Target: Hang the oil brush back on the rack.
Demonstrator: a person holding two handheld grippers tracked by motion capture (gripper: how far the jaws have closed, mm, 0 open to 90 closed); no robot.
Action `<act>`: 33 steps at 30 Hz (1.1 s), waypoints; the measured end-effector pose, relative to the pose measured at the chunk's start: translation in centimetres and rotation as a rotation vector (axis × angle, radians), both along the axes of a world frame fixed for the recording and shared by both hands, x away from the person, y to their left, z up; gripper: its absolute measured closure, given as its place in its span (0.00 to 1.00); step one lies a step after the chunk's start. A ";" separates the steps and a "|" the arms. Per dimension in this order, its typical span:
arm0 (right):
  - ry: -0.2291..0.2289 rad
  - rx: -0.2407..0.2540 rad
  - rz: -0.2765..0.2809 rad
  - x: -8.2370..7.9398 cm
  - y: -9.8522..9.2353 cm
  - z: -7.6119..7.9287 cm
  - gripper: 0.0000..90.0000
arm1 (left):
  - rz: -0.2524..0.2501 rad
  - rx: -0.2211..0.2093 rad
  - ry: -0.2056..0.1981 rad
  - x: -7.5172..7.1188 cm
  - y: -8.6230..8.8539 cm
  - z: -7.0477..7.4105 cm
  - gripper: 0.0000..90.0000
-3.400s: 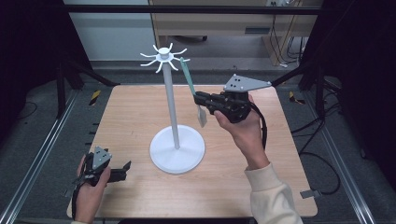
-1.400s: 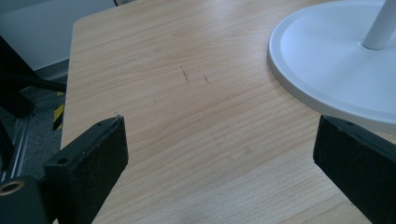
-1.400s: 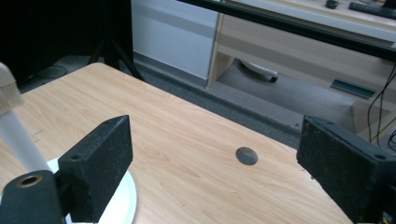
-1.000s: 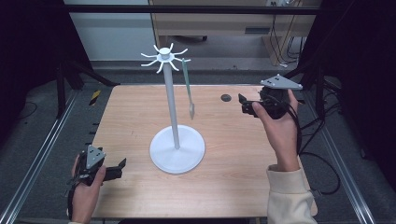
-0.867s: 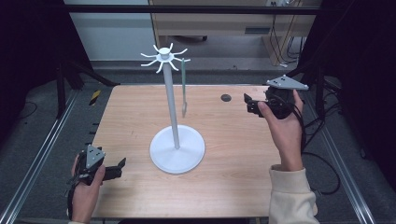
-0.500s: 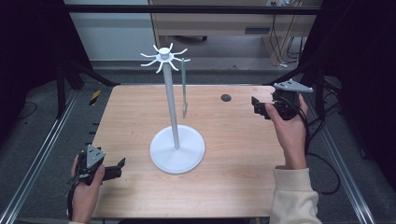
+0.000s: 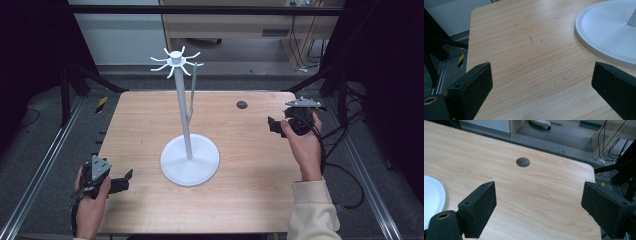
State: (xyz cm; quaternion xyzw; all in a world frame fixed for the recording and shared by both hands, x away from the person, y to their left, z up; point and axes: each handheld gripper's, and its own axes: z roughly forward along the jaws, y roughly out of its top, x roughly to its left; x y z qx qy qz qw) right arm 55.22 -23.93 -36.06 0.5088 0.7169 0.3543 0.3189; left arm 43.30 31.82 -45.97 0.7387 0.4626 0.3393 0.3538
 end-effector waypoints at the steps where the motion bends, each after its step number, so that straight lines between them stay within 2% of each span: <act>1: 0.010 -0.001 0.003 0.0 0.1 -0.3 0.14 | 0.000 0.000 0.000 0.0 0.0 0.0 0.03; 8: 0.069 -0.013 0.042 0.3 1.2 -3.3 0.14 | -0.006 0.004 0.002 0.1 -0.2 -0.1 0.03; 10: 0.092 -0.007 0.055 0.3 1.5 -4.1 0.14 | -0.006 0.005 0.002 0.1 -0.2 -0.1 0.03; 15: 0.116 0.011 0.084 0.5 2.1 -5.8 0.15 | -0.005 0.005 0.003 0.1 -0.2 -0.1 0.03; 17: 0.134 0.005 0.094 0.6 2.5 -6.5 0.15 | -0.007 0.003 0.003 0.1 -0.3 -0.1 0.03; 22: 0.150 0.005 0.111 0.7 3.1 -7.4 0.15 | -0.011 0.003 0.006 0.1 -0.3 -0.1 0.03; 30: 0.188 0.000 0.175 1.0 5.0 -9.0 0.15 | -0.015 0.004 0.007 0.1 -0.4 -0.2 0.03; 33: 0.196 0.027 0.209 0.9 6.0 -9.6 0.16 | -0.017 0.004 0.008 0.1 -0.4 -0.2 0.03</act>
